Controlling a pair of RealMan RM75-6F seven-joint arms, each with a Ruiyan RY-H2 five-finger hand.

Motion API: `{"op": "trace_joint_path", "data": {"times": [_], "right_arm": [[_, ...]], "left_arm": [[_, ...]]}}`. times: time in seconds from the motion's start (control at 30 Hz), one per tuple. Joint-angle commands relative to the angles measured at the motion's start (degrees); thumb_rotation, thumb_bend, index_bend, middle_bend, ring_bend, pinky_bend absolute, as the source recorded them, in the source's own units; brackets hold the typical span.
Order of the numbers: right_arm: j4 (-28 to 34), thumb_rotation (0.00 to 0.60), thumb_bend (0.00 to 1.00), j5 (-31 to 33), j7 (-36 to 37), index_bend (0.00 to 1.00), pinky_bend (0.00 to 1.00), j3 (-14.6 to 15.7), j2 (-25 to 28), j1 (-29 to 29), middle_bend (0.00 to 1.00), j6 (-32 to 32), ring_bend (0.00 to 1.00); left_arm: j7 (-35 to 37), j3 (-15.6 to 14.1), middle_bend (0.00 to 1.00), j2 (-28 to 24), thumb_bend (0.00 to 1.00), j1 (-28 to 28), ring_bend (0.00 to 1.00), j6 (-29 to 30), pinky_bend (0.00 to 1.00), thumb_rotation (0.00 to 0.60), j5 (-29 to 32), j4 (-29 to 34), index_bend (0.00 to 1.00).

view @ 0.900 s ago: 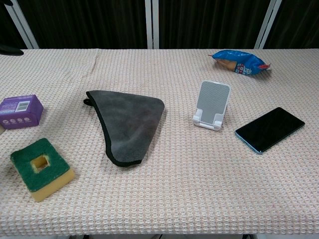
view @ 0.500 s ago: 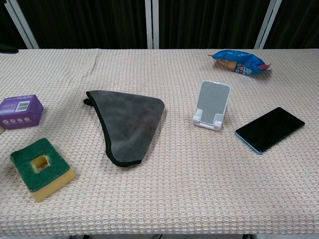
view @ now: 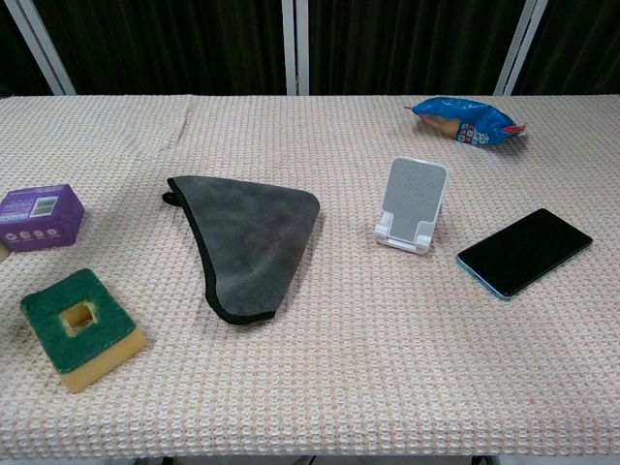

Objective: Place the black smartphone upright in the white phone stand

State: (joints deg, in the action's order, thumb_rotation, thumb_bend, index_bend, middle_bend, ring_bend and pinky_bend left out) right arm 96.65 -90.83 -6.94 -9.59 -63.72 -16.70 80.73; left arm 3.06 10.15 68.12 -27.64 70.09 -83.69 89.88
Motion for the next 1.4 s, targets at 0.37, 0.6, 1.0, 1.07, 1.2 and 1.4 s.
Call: {"op": "trace_joint_path", "data": {"times": [0.37, 0.6, 1.0, 1.07, 1.2, 1.4], "right_arm": [[3.0, 0.512, 0.43, 13.43, -15.03, 0.0, 0.0, 6.46, 6.96, -9.99, 0.0, -30.85, 0.0], [0.57, 0.513, 0.44, 17.1, -21.32, 0.0, 0.0, 8.02, 3.16, -12.84, 0.0, -34.87, 0.0], [-7.85, 0.515, 0.44, 13.74, -16.04, 0.0, 0.0, 8.9, -5.9, -14.56, 0.0, -34.43, 0.0], [-8.72, 0.514, 0.43, 13.39, -15.29, 0.0, 0.0, 9.27, -6.82, -15.02, 0.0, -35.25, 0.0], [-10.53, 0.513, 0.43, 13.11, -14.95, 0.0, 0.0, 9.77, -8.63, -16.13, 0.0, -36.72, 0.0], [-11.33, 0.513, 0.37, 13.92, -15.95, 0.0, 0.0, 10.05, -8.58, -17.43, 0.0, -38.01, 0.0]], "left_arm": [[0.74, -0.55, 0.09, 1.15, 0.07, -0.64, 0.06, -0.16, 0.18, 0.552, 0.06, -2.24, 0.1], [1.48, -0.79, 0.09, 1.42, 0.07, -0.57, 0.06, 0.09, 0.18, 0.554, 0.28, -3.09, 0.1], [1.92, -1.4, 0.09, 1.71, 0.07, -0.38, 0.06, 0.72, 0.18, 0.557, -0.07, -4.25, 0.1], [1.85, -1.49, 0.09, 1.64, 0.07, -0.32, 0.06, 0.69, 0.18, 0.556, 0.03, -4.29, 0.1], [1.64, -1.61, 0.09, 1.49, 0.07, -0.3, 0.06, 0.61, 0.18, 0.556, 0.16, -4.54, 0.1], [1.94, -1.6, 0.09, 1.41, 0.07, -0.38, 0.06, 0.52, 0.18, 0.557, 0.31, -4.56, 0.1]]}}
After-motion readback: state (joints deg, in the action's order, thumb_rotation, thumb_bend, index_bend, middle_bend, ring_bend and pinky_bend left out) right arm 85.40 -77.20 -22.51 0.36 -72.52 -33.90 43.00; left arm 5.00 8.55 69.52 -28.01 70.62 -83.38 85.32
